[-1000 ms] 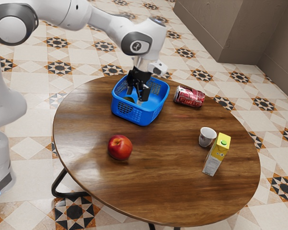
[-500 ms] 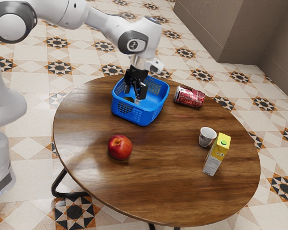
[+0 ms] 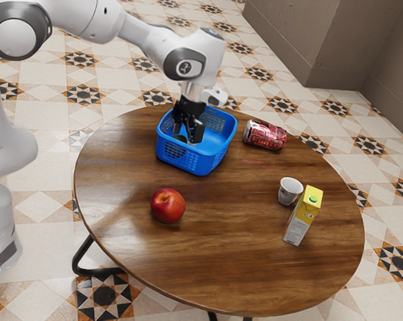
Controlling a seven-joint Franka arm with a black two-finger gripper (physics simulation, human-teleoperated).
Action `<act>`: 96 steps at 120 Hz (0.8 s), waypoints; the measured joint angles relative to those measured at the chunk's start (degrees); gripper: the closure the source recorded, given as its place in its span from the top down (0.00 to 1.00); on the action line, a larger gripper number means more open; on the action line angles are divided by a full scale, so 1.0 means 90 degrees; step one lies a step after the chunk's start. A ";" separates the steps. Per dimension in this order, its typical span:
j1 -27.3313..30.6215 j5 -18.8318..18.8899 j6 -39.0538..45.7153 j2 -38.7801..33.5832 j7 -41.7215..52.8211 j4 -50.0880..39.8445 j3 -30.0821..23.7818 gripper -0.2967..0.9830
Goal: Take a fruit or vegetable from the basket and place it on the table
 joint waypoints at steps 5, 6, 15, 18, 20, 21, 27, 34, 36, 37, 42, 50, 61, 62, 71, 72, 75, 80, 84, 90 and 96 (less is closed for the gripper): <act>0.0000 -0.0001 0.0016 0.0000 0.0001 -0.0019 0.0000 0.77; 0.0000 -0.0001 0.0020 0.0000 0.0002 -0.0025 0.0000 0.77; 0.0001 -0.0002 0.0052 0.0000 0.0004 -0.0050 0.0000 0.77; 0.0001 -0.0003 0.0061 0.0000 0.0004 -0.0056 0.0000 0.77; 0.0001 -0.0003 0.0069 0.0000 0.0005 -0.0059 0.0000 0.77; 0.0001 -0.0004 0.0074 0.0000 0.0005 -0.0066 0.0000 0.77; 0.0001 -0.0006 0.0105 0.0000 0.0006 -0.0102 0.0001 0.77; 0.0001 -0.0009 0.0135 0.0000 0.0007 -0.0118 0.0000 0.77; 0.0001 -0.0009 0.0142 0.0000 0.0007 -0.0123 0.0000 0.77; 0.0001 -0.0009 0.0146 0.0000 0.0008 -0.0125 0.0000 0.77; 0.0001 -0.0010 0.0166 0.0000 0.0008 -0.0131 0.0000 0.77; 0.0001 -0.0011 0.0192 0.0000 0.0009 -0.0143 0.0000 0.77; 0.0001 -0.0012 0.0218 0.0000 0.0009 -0.0168 0.0000 0.77; 0.0001 -0.0012 0.0220 0.0000 0.0009 -0.0172 0.0000 0.77; 0.0001 -0.0016 0.0236 0.0001 0.0008 -0.0189 0.0000 0.77; 0.0001 -0.0019 0.0238 0.0003 0.0007 -0.0190 0.0000 0.77; 0.0000 -0.0030 0.0247 0.0005 0.0007 -0.0193 0.0000 0.77; -0.0005 -0.0047 0.0261 0.0008 0.0007 -0.0199 0.0000 0.77; -0.0008 -0.0057 0.0270 0.0009 0.0007 -0.0204 0.0000 0.77; -0.0010 -0.0068 0.0281 0.0009 0.0006 -0.0224 0.0000 0.77; -0.0010 -0.0082 0.0301 0.0010 0.0006 -0.0253 0.0000 0.77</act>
